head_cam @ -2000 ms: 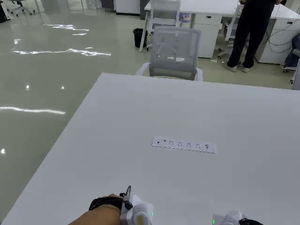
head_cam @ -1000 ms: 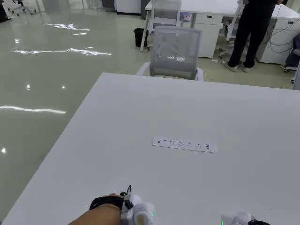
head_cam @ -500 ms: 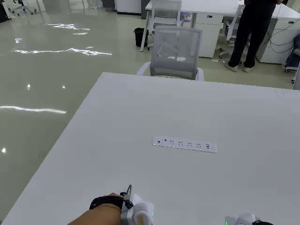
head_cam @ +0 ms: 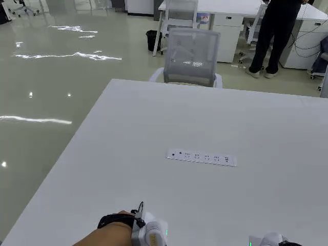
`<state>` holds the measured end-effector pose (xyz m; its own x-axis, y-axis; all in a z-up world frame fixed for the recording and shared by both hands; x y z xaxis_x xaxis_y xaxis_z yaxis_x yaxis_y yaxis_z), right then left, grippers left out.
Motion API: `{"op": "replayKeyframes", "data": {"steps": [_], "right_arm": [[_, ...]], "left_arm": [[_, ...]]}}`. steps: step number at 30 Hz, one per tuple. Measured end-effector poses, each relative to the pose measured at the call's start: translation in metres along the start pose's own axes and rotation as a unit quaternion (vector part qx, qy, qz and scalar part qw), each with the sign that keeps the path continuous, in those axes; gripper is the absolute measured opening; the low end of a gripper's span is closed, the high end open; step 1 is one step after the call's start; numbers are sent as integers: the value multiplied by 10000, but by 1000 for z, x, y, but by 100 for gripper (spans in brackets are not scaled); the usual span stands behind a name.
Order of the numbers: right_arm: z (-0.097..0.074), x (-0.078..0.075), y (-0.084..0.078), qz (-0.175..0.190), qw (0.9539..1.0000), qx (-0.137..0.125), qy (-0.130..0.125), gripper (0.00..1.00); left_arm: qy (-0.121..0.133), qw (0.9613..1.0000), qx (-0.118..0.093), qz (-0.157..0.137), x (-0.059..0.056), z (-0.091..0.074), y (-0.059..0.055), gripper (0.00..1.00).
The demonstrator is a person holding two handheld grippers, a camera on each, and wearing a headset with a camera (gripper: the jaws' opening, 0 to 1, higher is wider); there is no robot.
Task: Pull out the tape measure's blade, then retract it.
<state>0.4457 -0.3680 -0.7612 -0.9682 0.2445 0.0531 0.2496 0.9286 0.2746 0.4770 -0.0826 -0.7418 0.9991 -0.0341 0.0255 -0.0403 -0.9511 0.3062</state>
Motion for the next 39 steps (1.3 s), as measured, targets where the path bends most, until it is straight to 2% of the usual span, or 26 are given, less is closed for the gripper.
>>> {"op": "replayKeyframes", "data": {"steps": [26,32,36,39], "right_arm": [[-1,-1,-6,75,10000,-38,-23,13],[-2,2,-7,196,9995,-227,-54,13],[-1,3,-7,61,9995,-289,-90,14],[-3,4,-6,106,9993,-349,-105,15]], "left_arm": [[18,10000,7,-11,0,0,0,34],[16,10000,-16,-5,0,0,0,35],[11,10000,-20,1,0,0,0,34],[13,10000,-23,3,0,0,0,34]]}}
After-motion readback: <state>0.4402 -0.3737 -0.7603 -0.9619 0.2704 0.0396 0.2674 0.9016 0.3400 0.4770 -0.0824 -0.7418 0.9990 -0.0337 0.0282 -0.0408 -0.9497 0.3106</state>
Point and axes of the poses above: the centre of the closed fingertips' face, and the gripper's own axes: z roughly forward along the fingers, x roughly to its left, y roughly out of its top, the point moved 6 cm from there along -z, roughly backward along the fingers, and after that the axes turned 4 degrees about x, right-handed, at the moved point
